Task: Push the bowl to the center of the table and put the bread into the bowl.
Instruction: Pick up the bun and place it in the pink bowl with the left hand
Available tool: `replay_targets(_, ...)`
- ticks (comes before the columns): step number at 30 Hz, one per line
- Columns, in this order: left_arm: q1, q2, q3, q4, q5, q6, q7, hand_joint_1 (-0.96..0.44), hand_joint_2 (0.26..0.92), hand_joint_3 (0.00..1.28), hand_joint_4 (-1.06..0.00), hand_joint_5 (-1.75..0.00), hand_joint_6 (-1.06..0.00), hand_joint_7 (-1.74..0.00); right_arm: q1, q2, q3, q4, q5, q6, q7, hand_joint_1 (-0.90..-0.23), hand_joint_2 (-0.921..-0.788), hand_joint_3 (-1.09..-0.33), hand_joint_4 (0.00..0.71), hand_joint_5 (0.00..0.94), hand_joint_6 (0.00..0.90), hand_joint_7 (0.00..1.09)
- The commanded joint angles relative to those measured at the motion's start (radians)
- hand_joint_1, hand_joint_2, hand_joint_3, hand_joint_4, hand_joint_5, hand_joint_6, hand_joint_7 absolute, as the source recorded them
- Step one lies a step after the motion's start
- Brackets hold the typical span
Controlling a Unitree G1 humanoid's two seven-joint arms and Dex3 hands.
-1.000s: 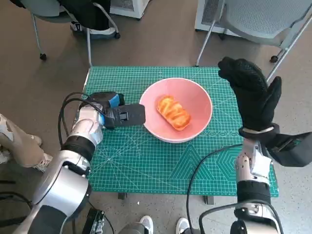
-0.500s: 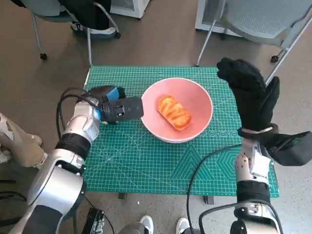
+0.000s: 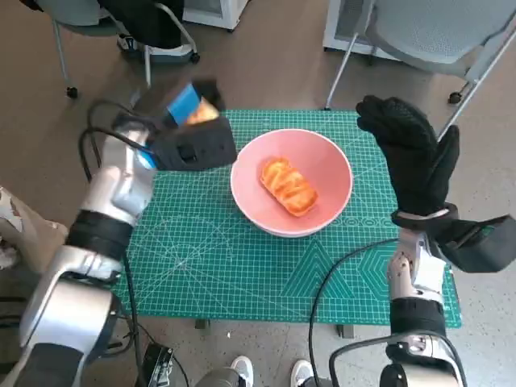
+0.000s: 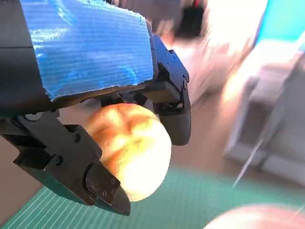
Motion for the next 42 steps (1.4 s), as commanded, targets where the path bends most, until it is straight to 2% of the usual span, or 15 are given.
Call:
replay_targets(1,0.040,0.016,0.021,-0.096,0.006,0.010,0.014,0.00,0.903,0.04,-0.80,-1.12,-0.68,-1.04,0.004,0.005,0.003,0.019,-0.003,0.016,0.007,-0.686,-0.921,-0.800,0.196,0.005,0.015,0.52)
replay_targets(13,0.029,-0.004,0.015,-0.157,0.020,0.050,-0.052,0.00,0.902,0.03,-0.81,-1.05,-0.67,-1.10,0.008,0.005,0.000,0.014,0.000,0.014,0.010,-0.687,-0.921,-0.798,0.201,0.006,0.015,0.53)
replay_targets(25,0.031,-0.139,-0.061,-0.224,0.039,0.072,-0.083,0.00,0.907,0.02,-0.81,-1.03,-0.67,-1.12,0.007,0.007,-0.002,0.019,-0.004,0.006,0.008,-0.688,-0.921,-0.794,0.200,0.005,0.014,0.53)
replay_targets(35,-0.030,-0.191,-0.115,-0.088,0.040,-0.040,-0.085,0.00,0.917,0.02,-0.78,-1.09,-0.65,-1.12,0.017,0.005,-0.007,0.013,-0.003,0.000,0.008,-0.676,-0.921,-0.796,0.201,0.004,0.012,0.53)
replay_targets(42,-0.058,-0.208,-0.124,-0.009,0.046,-0.071,-0.070,0.00,0.917,0.04,-0.74,-1.21,-0.67,-1.02,0.031,0.000,-0.012,0.002,-0.001,-0.004,0.008,-0.669,-0.921,-0.796,0.203,0.005,0.015,0.53)
